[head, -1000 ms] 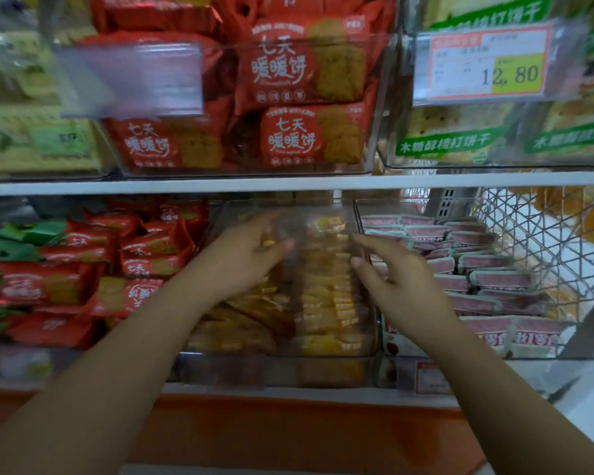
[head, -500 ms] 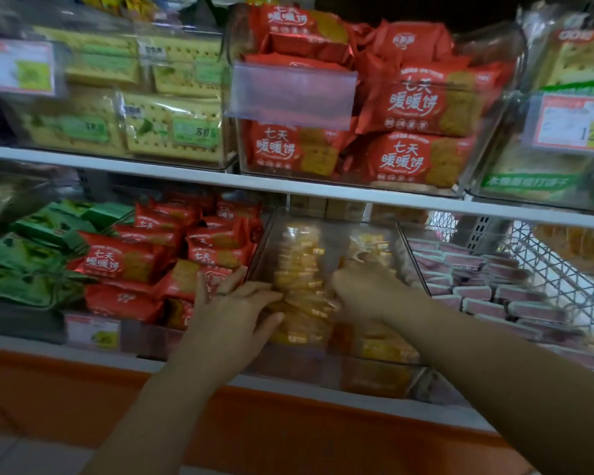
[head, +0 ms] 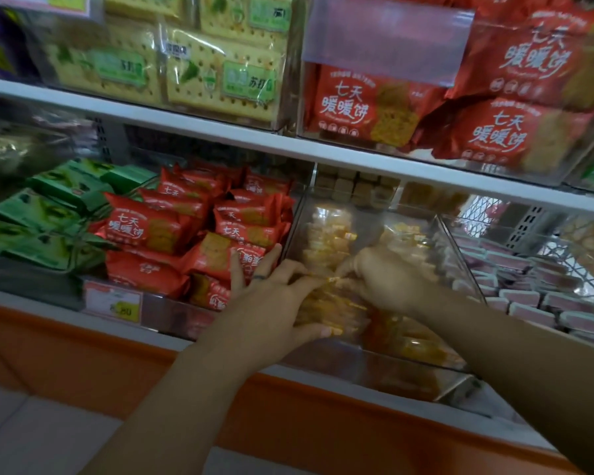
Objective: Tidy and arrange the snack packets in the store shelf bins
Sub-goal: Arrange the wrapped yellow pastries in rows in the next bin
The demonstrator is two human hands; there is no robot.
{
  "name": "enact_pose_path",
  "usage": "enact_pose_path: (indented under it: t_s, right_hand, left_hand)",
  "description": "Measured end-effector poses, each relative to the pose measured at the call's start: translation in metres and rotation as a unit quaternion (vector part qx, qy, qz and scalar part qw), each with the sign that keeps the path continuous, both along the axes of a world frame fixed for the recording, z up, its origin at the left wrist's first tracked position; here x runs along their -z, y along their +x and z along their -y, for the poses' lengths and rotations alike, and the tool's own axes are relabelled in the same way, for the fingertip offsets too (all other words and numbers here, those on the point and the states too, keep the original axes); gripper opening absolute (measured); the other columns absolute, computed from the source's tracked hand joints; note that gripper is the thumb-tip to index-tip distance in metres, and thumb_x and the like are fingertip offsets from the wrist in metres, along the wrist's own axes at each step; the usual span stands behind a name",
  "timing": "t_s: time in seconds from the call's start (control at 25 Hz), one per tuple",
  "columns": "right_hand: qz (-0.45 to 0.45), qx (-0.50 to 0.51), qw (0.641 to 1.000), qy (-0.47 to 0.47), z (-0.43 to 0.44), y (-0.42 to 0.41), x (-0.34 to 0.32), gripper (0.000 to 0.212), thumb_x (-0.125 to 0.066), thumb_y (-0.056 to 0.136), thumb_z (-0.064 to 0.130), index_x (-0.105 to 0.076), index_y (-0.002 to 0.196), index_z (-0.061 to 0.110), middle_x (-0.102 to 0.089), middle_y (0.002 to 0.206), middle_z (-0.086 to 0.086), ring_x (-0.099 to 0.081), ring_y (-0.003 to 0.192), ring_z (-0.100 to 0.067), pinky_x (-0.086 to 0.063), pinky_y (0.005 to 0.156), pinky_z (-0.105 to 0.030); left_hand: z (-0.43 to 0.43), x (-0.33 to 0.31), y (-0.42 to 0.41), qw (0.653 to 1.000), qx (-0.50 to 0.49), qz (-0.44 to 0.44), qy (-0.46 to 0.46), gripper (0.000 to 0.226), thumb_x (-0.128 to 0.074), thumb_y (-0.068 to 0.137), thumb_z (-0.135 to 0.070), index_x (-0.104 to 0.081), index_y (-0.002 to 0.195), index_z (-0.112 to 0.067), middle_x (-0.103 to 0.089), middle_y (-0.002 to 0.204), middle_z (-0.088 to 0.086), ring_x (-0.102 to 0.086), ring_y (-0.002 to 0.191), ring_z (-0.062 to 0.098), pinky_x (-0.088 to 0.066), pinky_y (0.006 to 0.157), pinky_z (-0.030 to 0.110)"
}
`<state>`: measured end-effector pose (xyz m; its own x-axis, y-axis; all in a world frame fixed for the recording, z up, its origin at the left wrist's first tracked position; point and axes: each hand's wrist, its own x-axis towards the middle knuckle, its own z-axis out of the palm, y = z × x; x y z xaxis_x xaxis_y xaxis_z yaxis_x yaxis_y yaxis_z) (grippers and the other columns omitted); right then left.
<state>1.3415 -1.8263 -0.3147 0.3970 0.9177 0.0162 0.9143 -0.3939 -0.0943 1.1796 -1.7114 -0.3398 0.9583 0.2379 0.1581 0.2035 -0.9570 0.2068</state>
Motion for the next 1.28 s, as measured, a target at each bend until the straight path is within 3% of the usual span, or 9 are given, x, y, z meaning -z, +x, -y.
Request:
enact_pose_path:
  t_s: [0.16, 0.28, 0.48, 0.64, 0.8, 1.04, 1.12, 1.2, 1.28]
  right_hand:
    - [-0.043, -0.027, 0.998, -0.033, 0.002, -0.001, -0.010, 0.019, -0.060, 0.089, 0.030, -0.071, 0.101, 0.022, -0.071, 0.094, 0.007, -0.064, 0.085, -0.010, -0.047, 0.074, -0.026]
    - [-0.110, 0.012, 0.993, 0.046, 0.026, -0.002, -0.032, 0.020, -0.064, 0.085, 0.035, -0.071, 0.101, 0.024, -0.069, 0.097, 0.014, -0.062, 0.086, -0.001, -0.050, 0.085, -0.027]
    - [0.078, 0.025, 0.994, -0.066, 0.042, -0.015, -0.029, 0.016, -0.061, 0.081, 0.043, -0.066, 0.095, 0.036, -0.068, 0.093, 0.020, -0.053, 0.104, -0.004, -0.023, 0.106, -0.036]
    - [0.095, 0.031, 0.995, -0.006, 0.023, -0.024, -0.018, 0.011, -0.057, 0.086, 0.033, -0.063, 0.080, 0.027, -0.065, 0.079, 0.008, -0.058, 0.091, -0.016, -0.034, 0.089, -0.030]
    - [-0.025, 0.067, 0.995, 0.074, 0.012, -0.027, -0.007, 0.014, -0.056, 0.088, 0.025, -0.054, 0.075, 0.024, -0.059, 0.067, 0.007, -0.059, 0.073, -0.016, -0.044, 0.066, -0.029]
    - [-0.106, 0.042, 0.993, 0.008, 0.010, -0.028, -0.010, 0.028, -0.049, 0.095, 0.034, -0.064, 0.081, 0.016, -0.063, 0.078, 0.002, -0.060, 0.079, -0.013, -0.046, 0.076, -0.030]
    - [-0.224, 0.090, 0.965, 0.104, 0.025, -0.027, -0.024, 0.030, -0.044, 0.096, 0.035, -0.068, 0.100, 0.017, -0.067, 0.098, 0.001, -0.061, 0.086, -0.007, -0.048, 0.086, -0.029]
    - [-0.391, 0.144, 0.882, 0.220, 0.042, -0.037, -0.031, 0.033, -0.050, 0.095, 0.023, -0.054, 0.127, 0.018, -0.057, 0.119, 0.008, -0.055, 0.105, -0.007, -0.043, 0.100, -0.030]
    - [-0.425, 0.139, 0.878, 0.172, 0.051, -0.050, -0.028, 0.044, -0.055, 0.093, 0.018, -0.044, 0.135, 0.019, -0.053, 0.115, 0.012, -0.050, 0.113, -0.009, -0.039, 0.102, -0.028]
  left_hand:
    - [0.002, 0.002, 0.002, 1.000, 0.000, 0.006, -0.003, 0.068, -0.047, 0.079, -0.069, -0.024, 0.140, -0.050, -0.008, 0.146, -0.015, 0.019, 0.141, 0.017, 0.025, 0.102, 0.058]
    - [0.001, 0.002, 0.003, 1.000, -0.007, -0.005, 0.009, 0.069, -0.046, 0.079, -0.070, -0.023, 0.141, -0.049, -0.006, 0.148, -0.016, 0.018, 0.142, 0.016, 0.024, 0.102, 0.059]
    - [0.002, 0.004, 0.003, 1.000, -0.017, -0.003, 0.012, 0.071, -0.046, 0.079, -0.070, -0.020, 0.142, -0.048, -0.006, 0.150, -0.015, 0.017, 0.142, 0.016, 0.023, 0.103, 0.061]
    - [0.004, 0.004, 0.004, 0.999, -0.029, -0.007, 0.017, 0.078, -0.044, 0.079, -0.071, -0.011, 0.144, -0.045, -0.002, 0.152, -0.017, 0.016, 0.143, 0.016, 0.024, 0.102, 0.059]
    - [0.004, 0.004, 0.006, 0.999, -0.033, 0.001, 0.007, 0.090, -0.043, 0.076, -0.074, 0.003, 0.146, -0.042, 0.003, 0.155, -0.017, 0.015, 0.143, 0.015, 0.022, 0.103, 0.060]
    - [0.005, 0.005, 0.008, 0.997, -0.036, -0.039, 0.048, 0.094, -0.035, 0.074, -0.079, 0.004, 0.148, -0.037, 0.018, 0.155, -0.011, 0.025, 0.141, 0.021, 0.021, 0.102, 0.065]
    - [0.006, 0.005, 0.008, 0.997, -0.039, -0.046, 0.054, 0.094, -0.033, 0.074, -0.080, 0.006, 0.148, -0.036, 0.017, 0.155, -0.012, 0.024, 0.141, 0.021, 0.020, 0.103, 0.066]
    - [0.004, 0.006, 0.008, 0.997, -0.040, -0.044, 0.053, 0.094, -0.032, 0.074, -0.080, 0.006, 0.148, -0.036, 0.016, 0.156, -0.012, 0.023, 0.142, 0.022, 0.020, 0.103, 0.067]
    - [0.004, 0.005, 0.009, 0.997, -0.039, -0.047, 0.047, 0.093, -0.034, 0.074, -0.079, 0.004, 0.148, -0.037, 0.014, 0.156, -0.013, 0.022, 0.142, 0.023, 0.020, 0.103, 0.066]
